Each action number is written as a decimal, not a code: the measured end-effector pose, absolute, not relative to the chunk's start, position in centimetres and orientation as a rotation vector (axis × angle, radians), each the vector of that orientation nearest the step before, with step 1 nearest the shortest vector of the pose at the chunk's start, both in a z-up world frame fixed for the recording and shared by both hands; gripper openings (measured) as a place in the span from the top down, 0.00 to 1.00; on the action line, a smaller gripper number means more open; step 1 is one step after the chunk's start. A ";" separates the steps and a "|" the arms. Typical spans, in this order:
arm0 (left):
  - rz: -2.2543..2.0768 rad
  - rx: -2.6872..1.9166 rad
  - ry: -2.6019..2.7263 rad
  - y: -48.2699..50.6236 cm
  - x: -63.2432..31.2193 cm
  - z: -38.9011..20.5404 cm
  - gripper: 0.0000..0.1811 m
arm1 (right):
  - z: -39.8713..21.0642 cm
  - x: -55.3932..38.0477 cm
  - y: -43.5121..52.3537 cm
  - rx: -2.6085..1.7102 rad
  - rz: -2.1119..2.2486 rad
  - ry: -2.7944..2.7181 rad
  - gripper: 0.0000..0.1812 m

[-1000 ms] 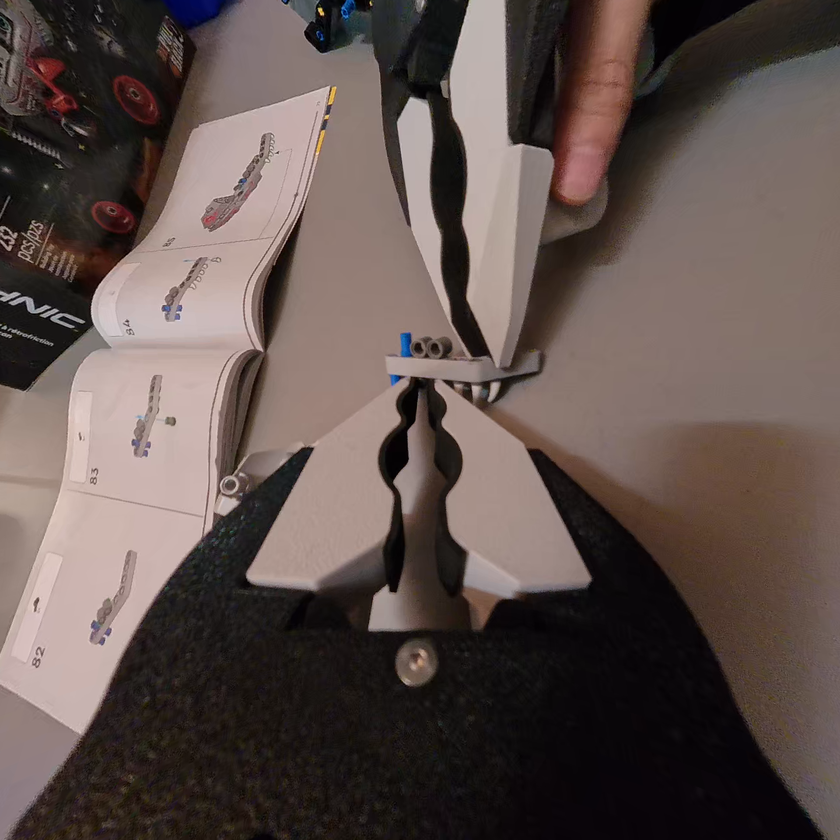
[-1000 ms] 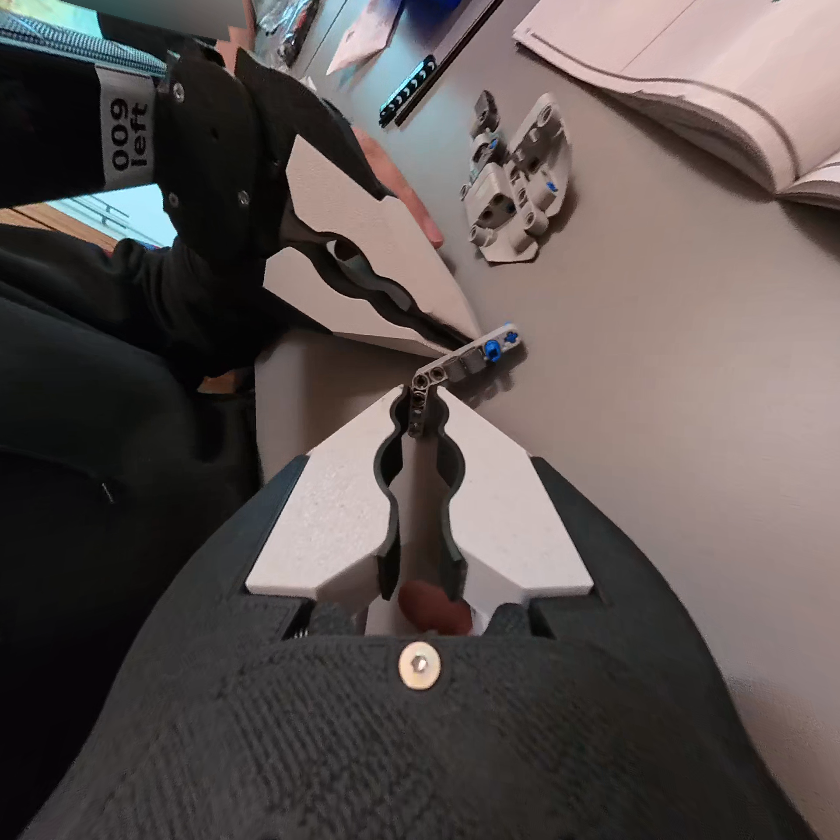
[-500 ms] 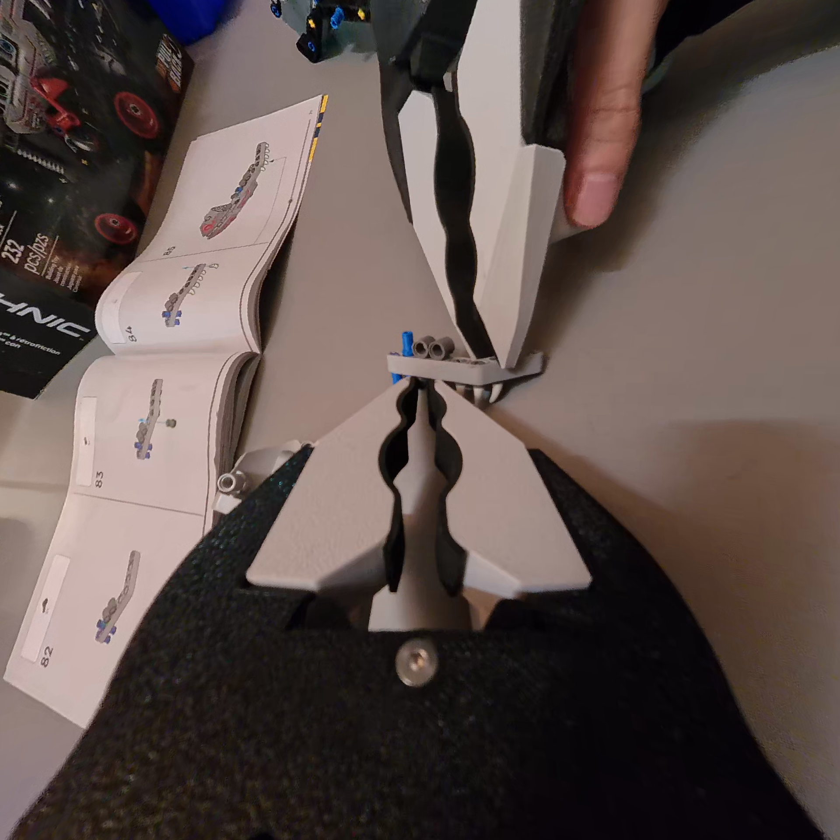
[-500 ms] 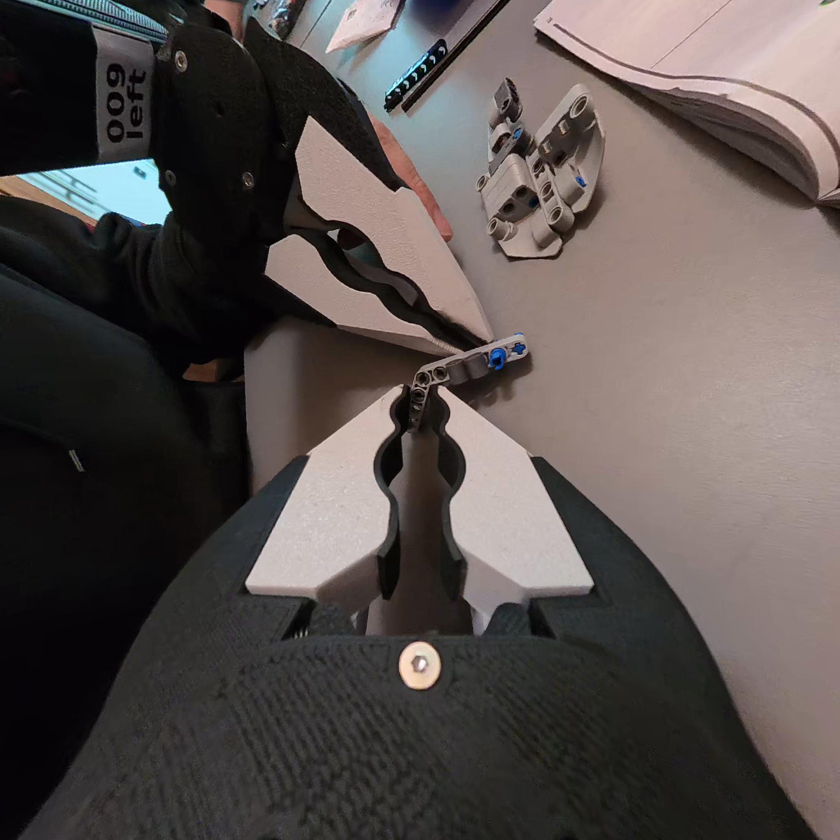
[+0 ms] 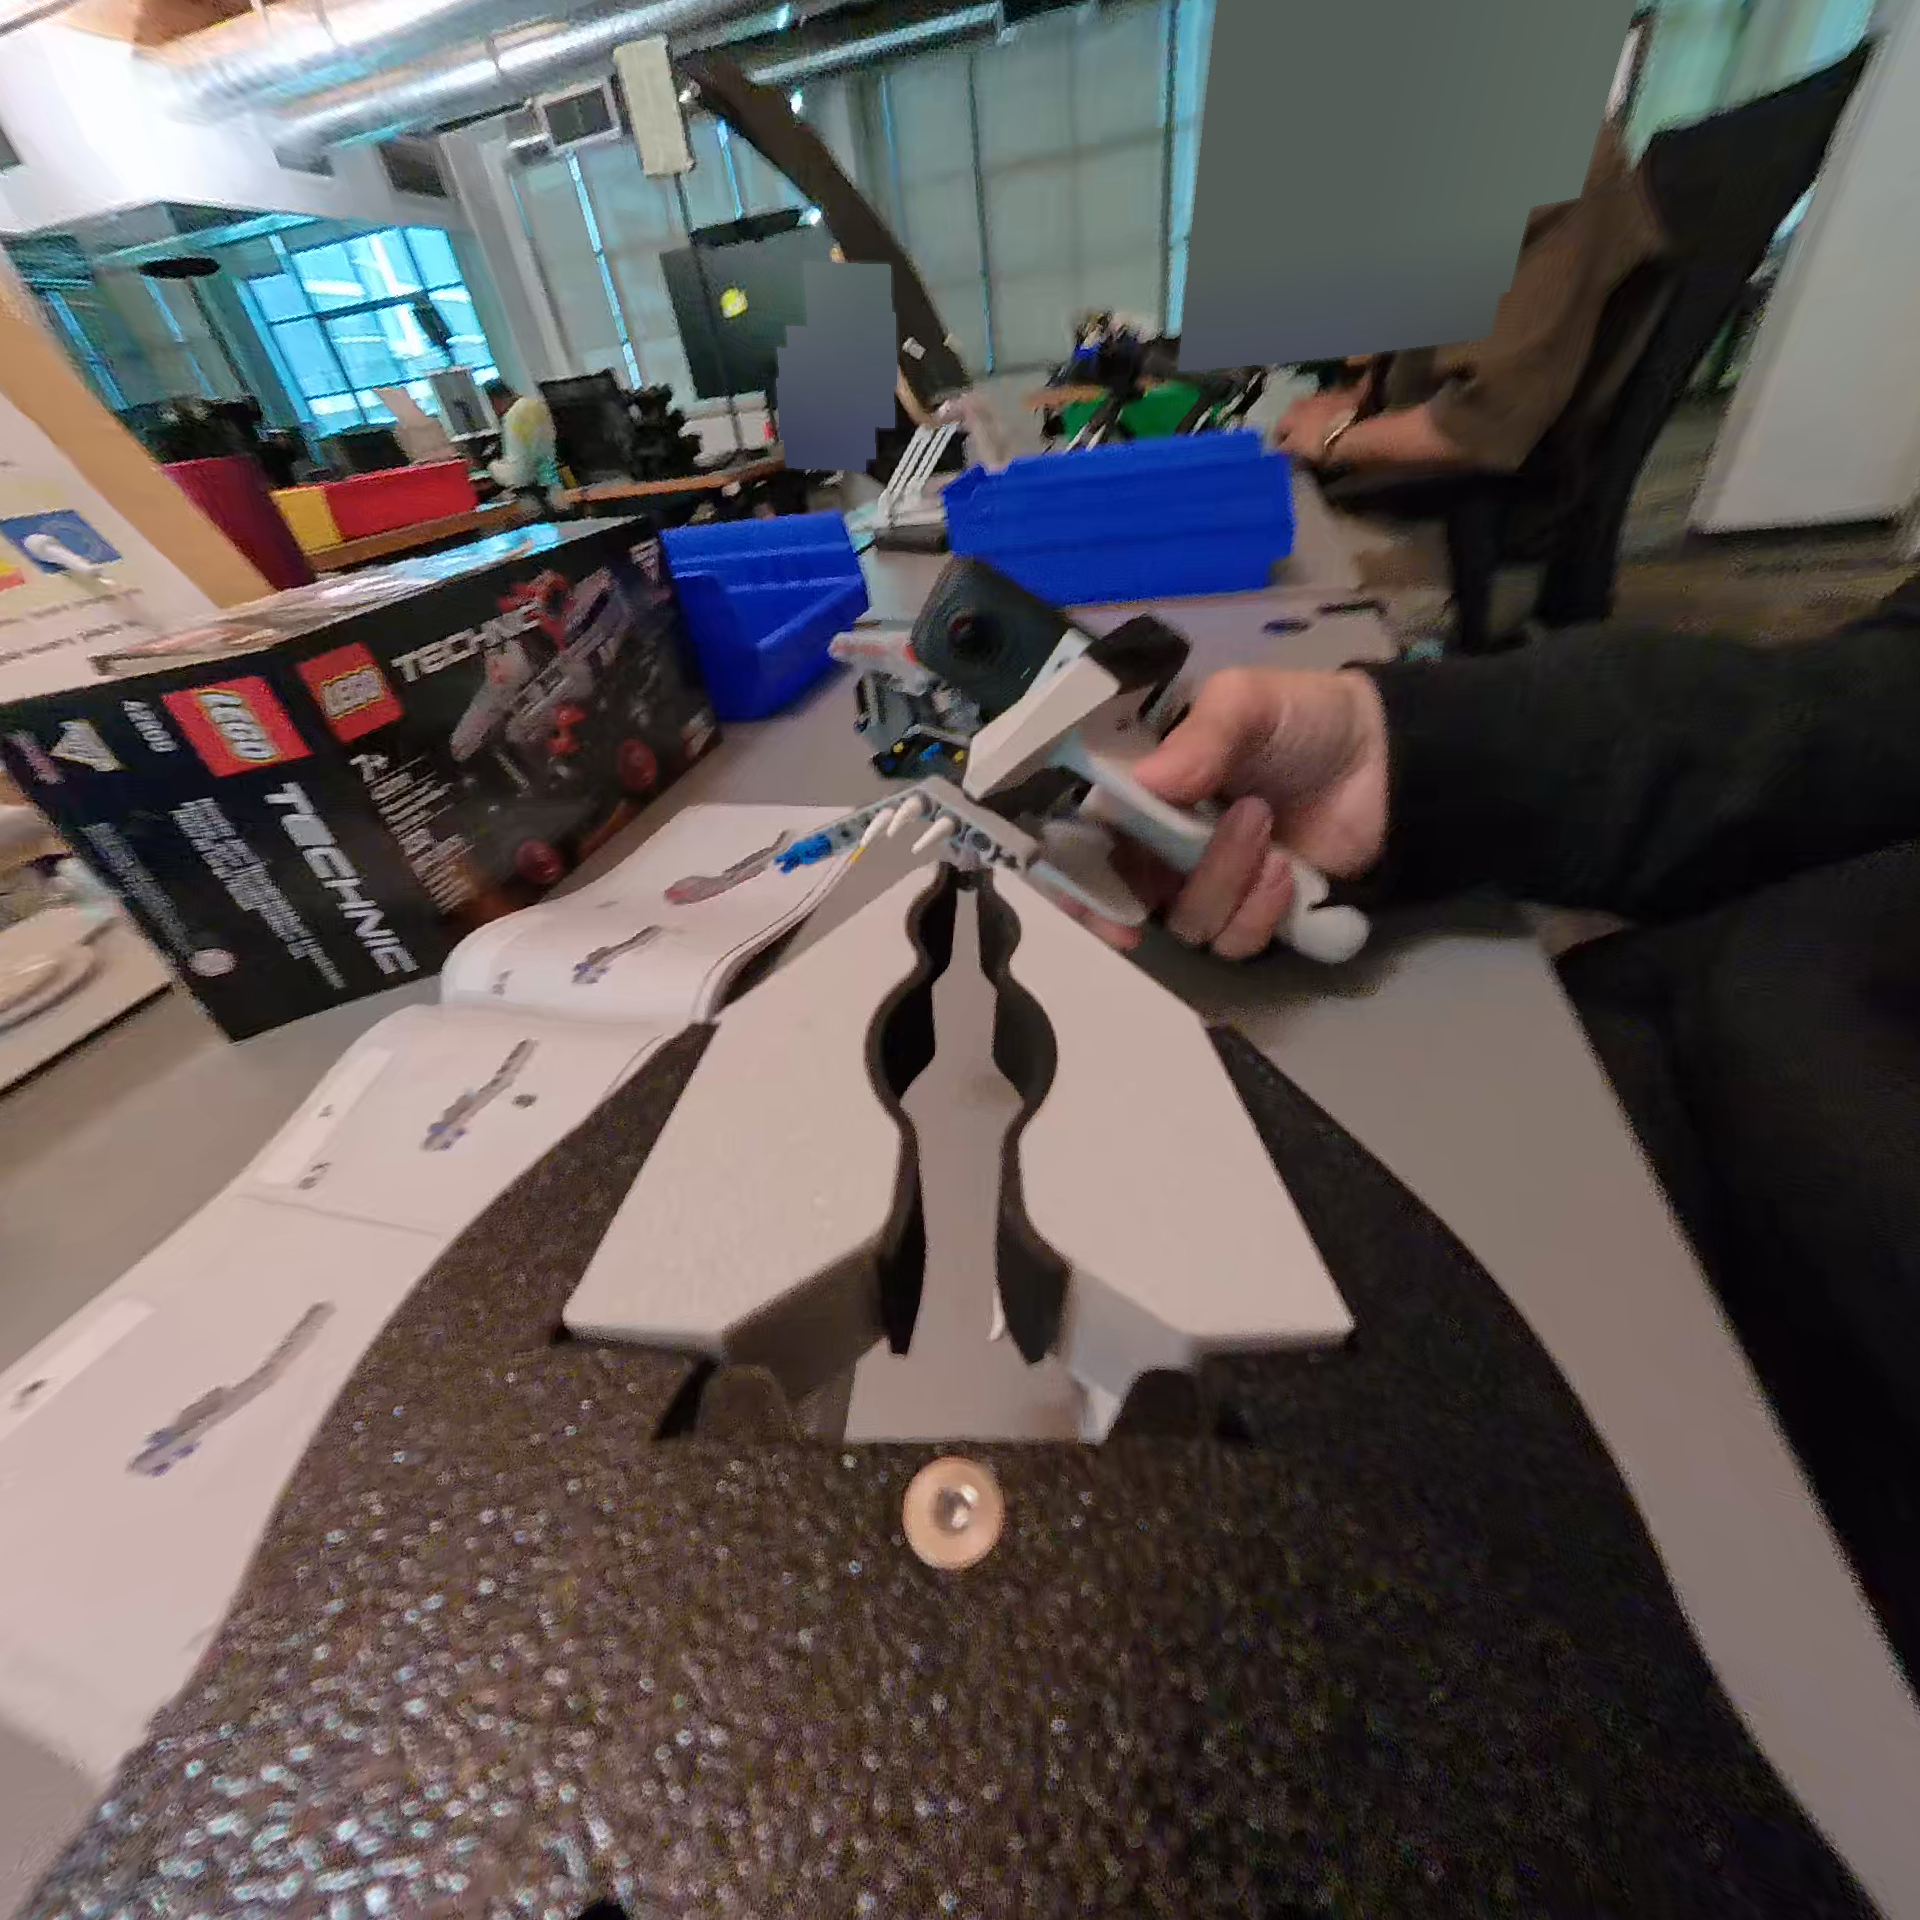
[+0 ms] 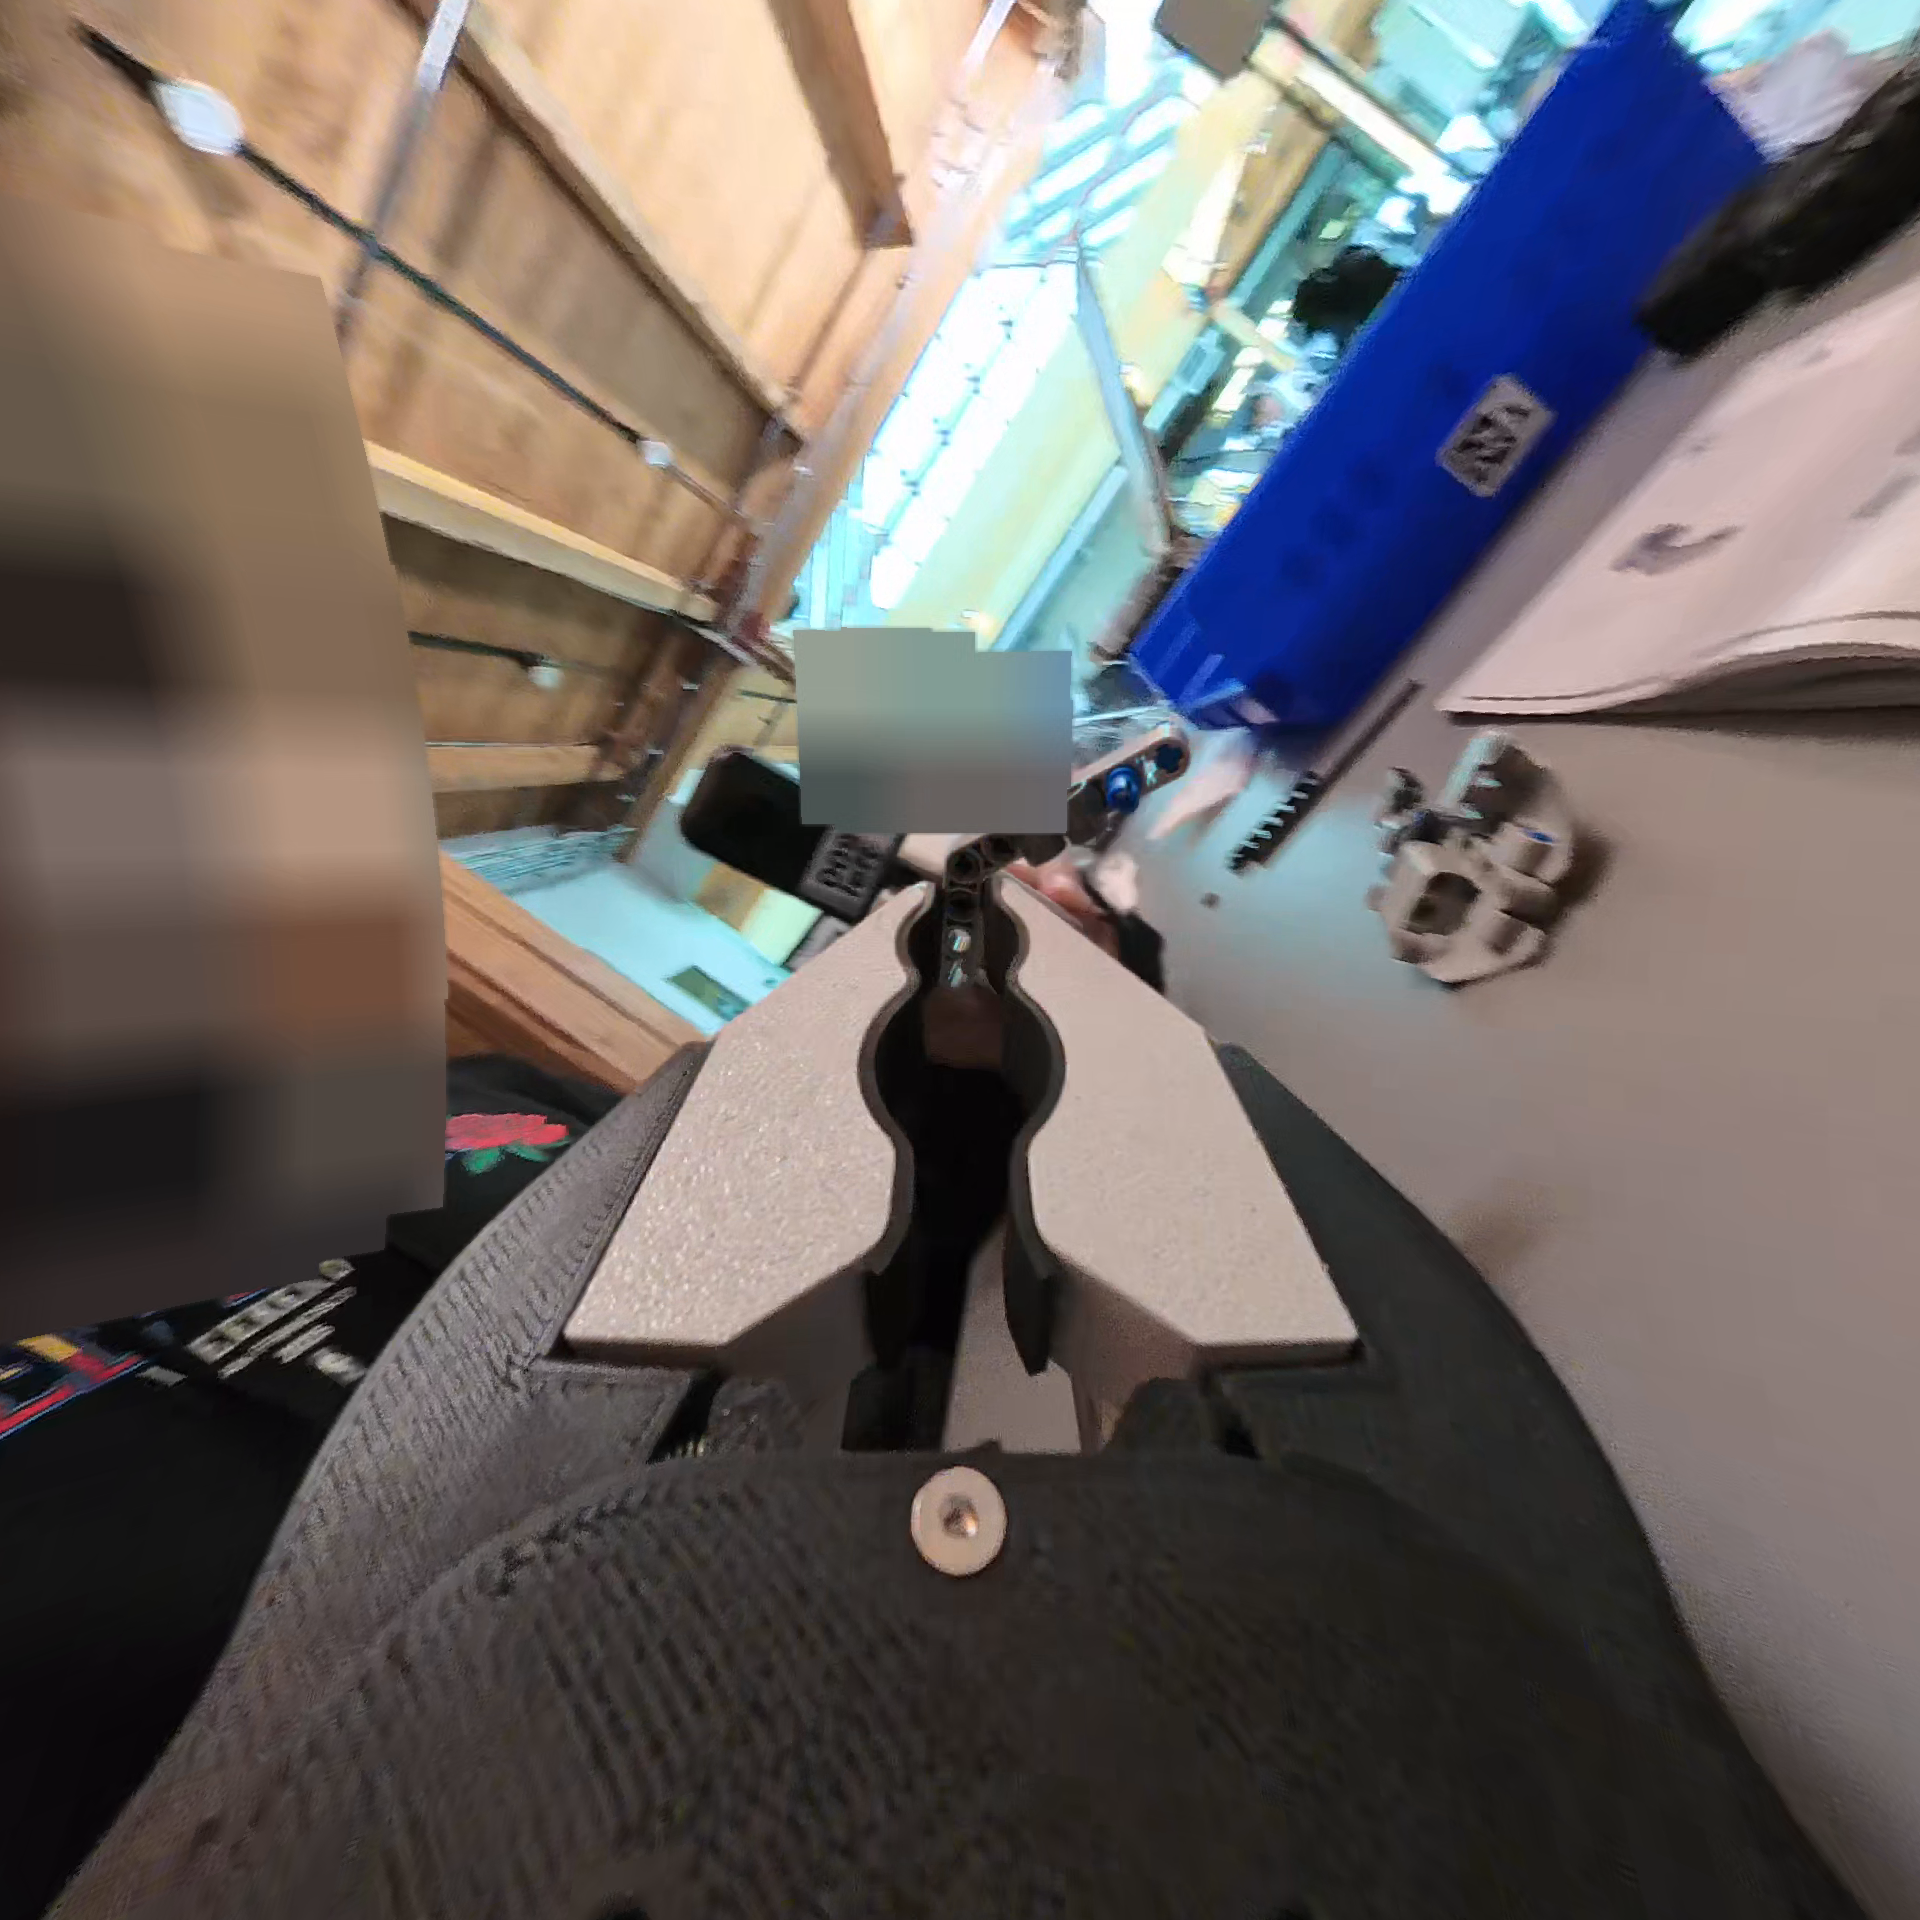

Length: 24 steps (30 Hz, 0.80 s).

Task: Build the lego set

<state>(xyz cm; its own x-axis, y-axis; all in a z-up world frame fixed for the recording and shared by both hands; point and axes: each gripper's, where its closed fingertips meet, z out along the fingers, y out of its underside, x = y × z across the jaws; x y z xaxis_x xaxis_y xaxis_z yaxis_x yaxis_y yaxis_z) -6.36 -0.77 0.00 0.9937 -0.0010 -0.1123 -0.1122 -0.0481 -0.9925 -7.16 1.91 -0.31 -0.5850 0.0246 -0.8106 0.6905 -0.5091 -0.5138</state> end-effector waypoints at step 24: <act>-0.043 -1.666 0.089 -1.1 -5.6 -0.8 1.00 | 0.0 -6.4 -0.4 0.999 -2.062 1.223 0.96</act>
<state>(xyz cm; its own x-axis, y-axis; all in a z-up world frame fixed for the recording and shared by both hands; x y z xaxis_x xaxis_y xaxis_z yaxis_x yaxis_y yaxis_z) -5.61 -1.14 -0.85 0.9961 -0.0845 -0.0246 -0.0327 -0.0952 -0.9949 -6.41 -0.43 0.03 -0.5812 -0.0750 -0.8103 0.7470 -0.4443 -0.4946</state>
